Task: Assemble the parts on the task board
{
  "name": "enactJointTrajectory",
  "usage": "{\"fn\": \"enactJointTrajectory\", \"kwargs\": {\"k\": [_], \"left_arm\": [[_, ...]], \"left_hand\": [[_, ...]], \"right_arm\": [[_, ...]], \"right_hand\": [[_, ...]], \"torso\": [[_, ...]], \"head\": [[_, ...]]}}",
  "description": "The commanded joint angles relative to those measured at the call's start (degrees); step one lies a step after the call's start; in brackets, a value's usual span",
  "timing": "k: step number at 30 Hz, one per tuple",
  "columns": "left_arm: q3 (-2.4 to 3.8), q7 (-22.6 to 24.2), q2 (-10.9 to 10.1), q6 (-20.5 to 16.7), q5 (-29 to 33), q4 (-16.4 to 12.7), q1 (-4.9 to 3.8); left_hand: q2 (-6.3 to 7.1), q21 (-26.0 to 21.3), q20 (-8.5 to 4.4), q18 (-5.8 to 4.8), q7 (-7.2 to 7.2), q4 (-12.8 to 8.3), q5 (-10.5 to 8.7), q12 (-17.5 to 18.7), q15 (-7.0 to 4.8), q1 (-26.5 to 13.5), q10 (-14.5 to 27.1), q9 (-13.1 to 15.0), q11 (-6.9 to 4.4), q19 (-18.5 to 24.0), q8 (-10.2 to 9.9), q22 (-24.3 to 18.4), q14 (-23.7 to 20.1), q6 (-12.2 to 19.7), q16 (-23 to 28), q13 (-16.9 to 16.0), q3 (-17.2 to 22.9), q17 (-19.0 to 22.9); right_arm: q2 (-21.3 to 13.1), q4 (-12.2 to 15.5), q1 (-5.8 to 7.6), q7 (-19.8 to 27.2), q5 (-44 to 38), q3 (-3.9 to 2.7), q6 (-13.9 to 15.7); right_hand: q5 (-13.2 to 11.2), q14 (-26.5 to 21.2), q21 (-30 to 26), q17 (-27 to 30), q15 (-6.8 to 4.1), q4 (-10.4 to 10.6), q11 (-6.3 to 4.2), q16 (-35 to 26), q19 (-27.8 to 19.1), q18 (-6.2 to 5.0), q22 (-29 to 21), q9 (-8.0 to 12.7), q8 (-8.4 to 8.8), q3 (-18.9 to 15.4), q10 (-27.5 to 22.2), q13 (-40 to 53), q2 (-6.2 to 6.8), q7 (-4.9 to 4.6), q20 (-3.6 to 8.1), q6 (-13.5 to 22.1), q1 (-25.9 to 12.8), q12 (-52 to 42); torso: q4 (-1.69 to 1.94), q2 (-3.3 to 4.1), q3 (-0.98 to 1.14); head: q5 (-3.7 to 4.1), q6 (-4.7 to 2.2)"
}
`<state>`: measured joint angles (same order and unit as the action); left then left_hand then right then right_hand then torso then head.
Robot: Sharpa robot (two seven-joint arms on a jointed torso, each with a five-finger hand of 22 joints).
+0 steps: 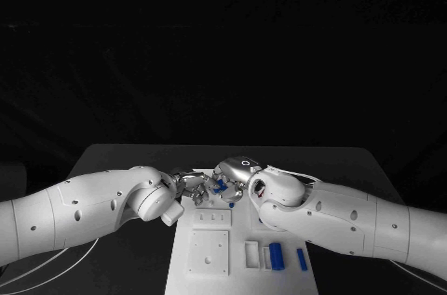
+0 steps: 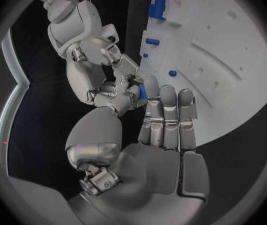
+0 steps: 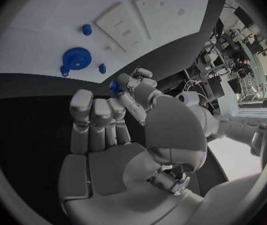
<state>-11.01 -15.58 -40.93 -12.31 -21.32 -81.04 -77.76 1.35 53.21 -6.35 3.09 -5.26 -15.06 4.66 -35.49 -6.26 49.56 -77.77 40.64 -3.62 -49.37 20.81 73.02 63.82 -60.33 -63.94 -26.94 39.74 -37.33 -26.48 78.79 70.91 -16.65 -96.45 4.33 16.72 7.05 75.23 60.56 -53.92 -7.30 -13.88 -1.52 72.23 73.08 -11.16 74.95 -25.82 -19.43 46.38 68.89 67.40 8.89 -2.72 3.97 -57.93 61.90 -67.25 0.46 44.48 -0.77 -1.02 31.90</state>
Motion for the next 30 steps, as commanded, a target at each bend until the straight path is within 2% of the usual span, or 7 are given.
{"fn": "enactJointTrajectory", "kwargs": {"k": [1, 5, 8, 11, 20, 24, 30], "left_arm": [[0.28, 1.99, 0.04, -0.09, -0.87, -0.05, -0.29], [0.28, 1.99, -0.04, -0.09, -1.24, -0.02, -0.29], [0.28, 1.89, -0.06, 0.08, -1.51, -0.02, -0.29], [0.28, 1.62, -0.05, 0.64, -1.78, 0.09, -0.30], [0.29, 0.18, -0.17, 2.93, -3.87, 0.97, -0.30], [0.29, -1.53, 0.00, 4.62, -8.70, 1.88, -0.31], [0.29, -3.64, 0.38, 6.18, -17.73, 2.79, -0.33]], "left_hand": [[-0.22, 0.32, -5.38, -0.90, 4.11, -0.18, 0.96, -0.38, -0.16, 0.62, -0.20, 0.28, -0.15, -0.18, -0.11, -0.12, 0.15, -8.87, -0.37, -0.10, 0.42, 0.10], [-0.25, 0.47, -5.43, -0.98, 4.16, -0.31, 2.11, -0.48, -0.17, 0.66, -0.29, 0.69, -0.18, -0.06, -0.18, -0.20, 0.16, -8.97, -0.55, -0.14, 0.45, 0.14], [-0.25, 0.51, -5.44, -0.99, 4.17, -0.36, 2.35, -0.50, -0.18, 0.68, -0.31, 0.80, -0.18, -0.02, -0.20, -0.21, 0.16, -9.00, -0.59, -0.16, 0.46, 0.14], [-0.25, 0.53, -5.45, -1.00, 4.18, -0.40, 2.45, -0.51, -0.18, 0.70, -0.32, 0.85, -0.19, 0.01, -0.21, -0.23, 0.16, -9.01, -0.61, -0.16, 0.47, 0.15], [-0.48, 0.58, -5.45, -1.06, 4.18, -0.46, 2.76, -0.53, -0.20, 0.68, -0.32, 1.04, -0.21, 0.13, -0.27, -0.26, 0.15, -9.04, -0.69, -0.17, 0.47, 0.17], [-0.51, 0.61, -5.46, -1.07, 4.19, -0.54, 2.84, -0.53, -0.20, 0.73, -0.30, 1.10, -0.21, 0.17, -0.30, -0.27, 0.13, -9.02, -0.70, -0.17, 0.49, 0.17], [-0.83, 0.81, -5.50, -1.13, 4.21, -0.80, 3.70, -0.63, -0.23, 0.69, -0.38, 1.43, -0.28, 0.25, -0.35, -0.27, 0.16, -9.12, -0.88, -0.22, 0.46, 0.17]], "right_arm": [[-0.12, -0.24, -0.30, 1.05, 2.10, 0.23, -0.60], [-0.21, -0.90, -0.29, 1.63, 3.78, 0.23, 1.78], [-0.38, -1.37, -0.29, 1.78, 4.32, 0.23, 3.22], [-1.19, -1.52, -0.29, 2.00, 4.94, 0.23, 5.57], [-5.17, -1.10, -0.35, 5.44, 9.07, 0.18, 12.07], [-7.72, -0.86, -0.34, 7.61, 12.50, -0.75, 14.42], [-10.80, -1.56, 0.08, 12.08, 22.19, -3.27, 15.21]], "right_hand": [[1.23, -0.17, -0.41, 0.14, -0.25, 0.67, 0.07, -0.34, 0.31, -3.84, 0.26, -1.61, -0.19, -0.67, -0.82, -0.50, 1.04, -2.21, 0.22, -2.23, -1.27, 0.60], [1.01, -0.31, -0.78, 0.38, 0.22, 2.28, 0.63, -0.80, 0.18, -3.84, 0.09, -1.06, 1.33, -2.49, -2.35, -1.54, 4.56, -2.89, 0.11, 0.40, -3.40, 1.99], [-0.78, -2.09, -3.00, 1.34, 1.95, 3.53, 2.44, -3.10, -2.12, -3.84, -0.71, 0.38, 4.72, -3.40, -5.31, -2.51, 6.95, -4.75, -0.28, 6.58, -4.12, 4.15], [-1.14, -4.18, -5.18, 1.81, 3.53, 3.93, 4.12, -4.83, -4.55, -3.84, -1.38, 1.09, 6.51, -4.92, -8.02, -3.65, 7.73, -6.47, -1.04, 10.25, -4.02, 5.69], [0.42, -4.51, -5.88, 1.62, 4.24, 4.37, 4.83, -4.97, -5.05, -3.84, -1.33, 1.26, 7.16, -7.65, -8.88, -4.82, 8.05, -7.19, -1.50, 12.24, -3.94, 5.25], [1.76, -4.49, -6.05, 1.57, 4.20, 4.84, 4.78, -5.00, -5.00, -3.84, -1.30, 1.12, 6.89, -8.38, -8.99, -5.37, 8.02, -7.13, -1.46, 12.09, -4.02, 5.03], [4.02, -5.09, -6.88, 1.84, 4.00, 6.04, 4.51, -5.79, -5.56, -3.84, -1.47, 0.81, 6.20, -8.35, -9.50, -6.75, 7.98, -6.93, -1.54, 11.27, -3.95, 5.46]], "torso": [[0.01, -0.01, 0.00], [-0.05, -0.01, 0.00], [-0.10, -0.04, 0.00], [-0.02, -0.01, 0.04], [0.02, 0.01, 0.01], [-0.03, -0.02, 0.07], [-0.22, -0.15, 0.14]], "head": [[-0.06, 0.03], [-0.14, 0.06], [-0.17, 0.06], [-0.20, 0.07], [-0.47, 0.07], [-0.83, 0.20], [-1.37, 0.34]]}}
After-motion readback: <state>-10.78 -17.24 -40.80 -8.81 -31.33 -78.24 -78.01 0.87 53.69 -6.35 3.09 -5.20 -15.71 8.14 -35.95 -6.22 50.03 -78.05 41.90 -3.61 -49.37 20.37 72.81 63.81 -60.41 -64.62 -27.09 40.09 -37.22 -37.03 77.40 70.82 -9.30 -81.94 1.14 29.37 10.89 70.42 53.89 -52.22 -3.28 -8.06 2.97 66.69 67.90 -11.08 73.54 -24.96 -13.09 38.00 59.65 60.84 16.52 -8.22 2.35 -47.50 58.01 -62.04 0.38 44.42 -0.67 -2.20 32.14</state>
